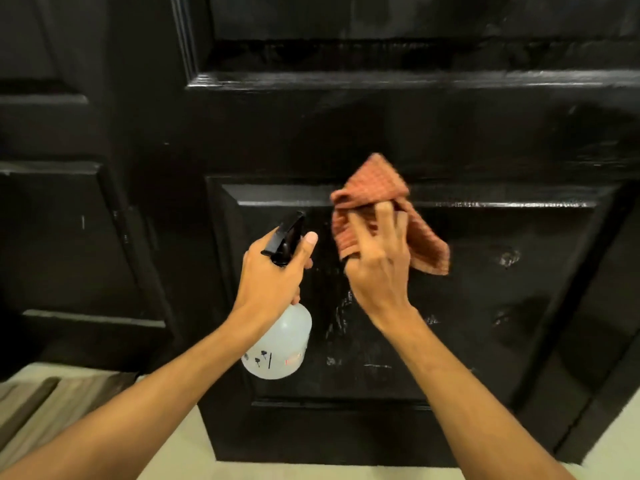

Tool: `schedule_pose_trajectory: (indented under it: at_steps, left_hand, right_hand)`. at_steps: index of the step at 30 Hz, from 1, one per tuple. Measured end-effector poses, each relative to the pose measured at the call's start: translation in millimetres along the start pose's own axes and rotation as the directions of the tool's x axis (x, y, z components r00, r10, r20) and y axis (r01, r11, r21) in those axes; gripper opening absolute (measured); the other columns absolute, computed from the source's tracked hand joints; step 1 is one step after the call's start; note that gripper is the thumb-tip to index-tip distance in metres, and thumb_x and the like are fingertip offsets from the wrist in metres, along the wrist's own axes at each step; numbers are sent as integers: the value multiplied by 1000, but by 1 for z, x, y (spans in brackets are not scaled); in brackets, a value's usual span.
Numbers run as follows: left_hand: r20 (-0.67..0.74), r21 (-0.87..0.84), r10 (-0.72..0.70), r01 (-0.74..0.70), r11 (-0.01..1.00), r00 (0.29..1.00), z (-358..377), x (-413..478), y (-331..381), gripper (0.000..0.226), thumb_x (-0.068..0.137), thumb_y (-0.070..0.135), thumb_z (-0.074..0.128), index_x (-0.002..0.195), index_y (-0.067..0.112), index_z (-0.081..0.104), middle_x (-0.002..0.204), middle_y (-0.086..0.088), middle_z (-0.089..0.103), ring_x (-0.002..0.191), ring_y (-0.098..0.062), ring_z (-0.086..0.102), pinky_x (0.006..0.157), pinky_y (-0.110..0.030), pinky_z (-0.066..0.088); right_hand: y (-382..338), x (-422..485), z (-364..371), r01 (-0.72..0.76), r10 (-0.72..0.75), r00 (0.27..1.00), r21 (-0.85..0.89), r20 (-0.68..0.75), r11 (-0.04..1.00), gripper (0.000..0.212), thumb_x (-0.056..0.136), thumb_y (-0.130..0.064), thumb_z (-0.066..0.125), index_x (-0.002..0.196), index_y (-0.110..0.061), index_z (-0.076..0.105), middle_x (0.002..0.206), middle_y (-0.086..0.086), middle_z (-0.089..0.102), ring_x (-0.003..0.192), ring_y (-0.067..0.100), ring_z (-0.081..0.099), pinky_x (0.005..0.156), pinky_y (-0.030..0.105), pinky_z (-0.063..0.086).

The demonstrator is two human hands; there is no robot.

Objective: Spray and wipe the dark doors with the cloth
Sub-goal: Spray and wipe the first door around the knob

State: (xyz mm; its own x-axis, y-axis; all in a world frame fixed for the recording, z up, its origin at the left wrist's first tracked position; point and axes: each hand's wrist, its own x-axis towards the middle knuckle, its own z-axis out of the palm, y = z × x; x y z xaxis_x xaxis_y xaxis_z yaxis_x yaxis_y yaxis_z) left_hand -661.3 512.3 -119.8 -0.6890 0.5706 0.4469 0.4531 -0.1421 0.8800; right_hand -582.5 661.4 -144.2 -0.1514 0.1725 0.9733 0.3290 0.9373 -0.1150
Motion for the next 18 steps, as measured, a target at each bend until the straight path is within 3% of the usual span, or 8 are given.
schedule_pose_trajectory:
  at_steps: [2, 4, 6, 8, 10, 14, 16, 18]
  left_hand:
    - [-17, -5, 0, 0, 1000, 1000, -11, -2, -7, 28, 98, 38, 65, 93, 11, 63, 80, -9, 71, 40, -18, 51, 44, -32, 48]
    - [-32, -27, -12, 11, 1000, 999, -19, -3, -10, 26, 98, 36, 65, 90, 11, 63, 76, -10, 67, 40, -13, 50, 44, -30, 47]
    - [-69, -23, 2, -3, 1000, 998, -38, 0, -16, 23, 98, 35, 65, 92, 13, 64, 76, -11, 67, 41, -12, 51, 44, -28, 47]
    - [-100, 6, 27, -27, 1000, 995, -55, 2, -20, 22, 98, 35, 66, 96, 13, 65, 74, -14, 67, 41, -15, 53, 44, -28, 48]
    - [-141, 33, 37, -32, 999, 989, -71, -1, -26, 21, 98, 35, 66, 98, 14, 64, 71, -16, 66, 41, -17, 54, 44, -27, 48]
    - [-227, 53, 25, -13, 999, 974, -110, 0, -30, 23, 99, 36, 64, 99, 13, 64, 84, -13, 71, 41, -15, 54, 44, -25, 49]
    - [-273, 71, 33, -14, 997, 962, -131, 2, -31, 21, 99, 36, 65, 97, 15, 64, 85, -14, 72, 40, -14, 53, 43, -24, 48]
    - [-287, 84, 37, -14, 996, 957, -145, -1, -34, 14, 98, 35, 66, 96, 22, 64, 83, -16, 71, 40, -14, 54, 43, -24, 48]
  right_hand:
    - [1, 4, 5, 1, 0, 999, 24, -43, 1000, 35, 85, 5, 60, 118, -2, 70, 143, 21, 48, 115, 35, 47, 98, 37, 45]
    - [1, 10, 4, -277, 292, 938, 103, -188, 955, 40, 80, 13, 59, 117, 1, 71, 144, 23, 50, 126, 32, 45, 111, 32, 35]
    - [-33, 14, 21, -332, 352, 917, 131, -186, 934, 39, 81, 10, 61, 118, 0, 70, 146, 20, 48, 122, 31, 46, 109, 32, 36]
    - [-72, 10, 42, -53, 55, 998, 84, -25, 995, 33, 87, 1, 61, 118, -3, 70, 147, 17, 48, 108, 32, 50, 89, 39, 49]
    - [-86, 14, 52, 171, -177, 983, 101, 48, 980, 31, 88, -2, 53, 114, -3, 70, 144, 18, 52, 103, 33, 51, 80, 42, 51]
    - [-104, 28, 61, -124, 136, 988, 148, -70, 981, 37, 84, 5, 58, 116, -6, 72, 144, 18, 53, 107, 33, 50, 89, 41, 45]
    - [-136, 21, 84, 80, -85, 996, 117, 39, 990, 28, 86, 1, 62, 111, -7, 71, 146, 16, 49, 96, 33, 48, 79, 43, 46]
    - [-154, 17, 97, 344, -361, 917, 123, 168, 931, 29, 82, -1, 63, 110, -6, 69, 148, 14, 44, 96, 33, 46, 73, 44, 48]
